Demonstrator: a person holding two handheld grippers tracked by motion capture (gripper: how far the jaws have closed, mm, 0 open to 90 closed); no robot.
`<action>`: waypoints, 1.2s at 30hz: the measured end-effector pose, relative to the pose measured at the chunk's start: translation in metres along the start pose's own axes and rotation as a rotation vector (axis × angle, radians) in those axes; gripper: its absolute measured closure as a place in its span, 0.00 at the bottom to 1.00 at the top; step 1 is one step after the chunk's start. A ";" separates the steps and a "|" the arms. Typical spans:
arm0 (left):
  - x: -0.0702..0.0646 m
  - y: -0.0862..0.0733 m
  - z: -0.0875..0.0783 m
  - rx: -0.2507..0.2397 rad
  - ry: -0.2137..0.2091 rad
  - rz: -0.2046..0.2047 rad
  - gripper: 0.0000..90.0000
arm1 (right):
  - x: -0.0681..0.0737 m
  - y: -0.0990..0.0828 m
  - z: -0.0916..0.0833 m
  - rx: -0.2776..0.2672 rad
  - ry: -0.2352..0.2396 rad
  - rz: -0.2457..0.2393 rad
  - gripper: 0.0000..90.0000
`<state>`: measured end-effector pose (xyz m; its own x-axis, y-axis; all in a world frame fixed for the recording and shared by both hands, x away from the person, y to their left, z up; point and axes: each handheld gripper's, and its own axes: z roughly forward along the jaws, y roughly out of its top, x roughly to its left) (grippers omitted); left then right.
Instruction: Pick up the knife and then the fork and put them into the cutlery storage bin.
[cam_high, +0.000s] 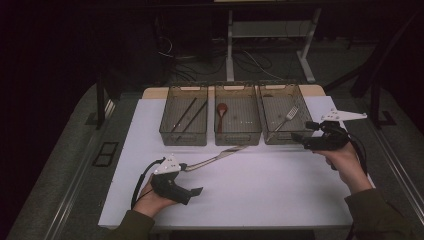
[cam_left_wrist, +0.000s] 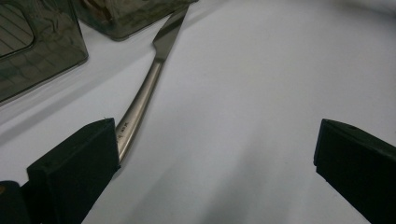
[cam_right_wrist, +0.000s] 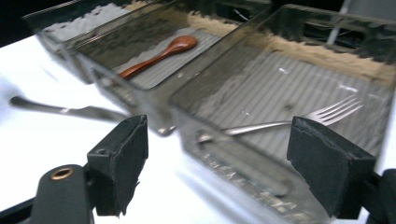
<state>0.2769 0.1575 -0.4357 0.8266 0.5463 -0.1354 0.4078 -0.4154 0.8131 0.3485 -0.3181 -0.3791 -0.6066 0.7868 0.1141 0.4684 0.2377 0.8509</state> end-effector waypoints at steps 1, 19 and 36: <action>0.000 0.000 0.000 0.000 0.001 0.000 0.00 | 0.004 -0.003 0.000 0.001 0.008 -0.006 0.21; -0.001 0.007 0.003 -0.021 -0.008 0.022 0.03 | 0.056 -0.058 0.004 0.033 0.035 -0.048 0.18; 0.021 0.030 0.013 -0.001 0.040 0.053 0.39 | 0.063 -0.090 -0.012 0.022 0.062 -0.016 0.18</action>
<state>0.3115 0.1470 -0.4222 0.8310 0.5520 -0.0694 0.3633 -0.4439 0.8191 0.2603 -0.2968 -0.4427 -0.6521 0.7464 0.1328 0.4722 0.2628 0.8414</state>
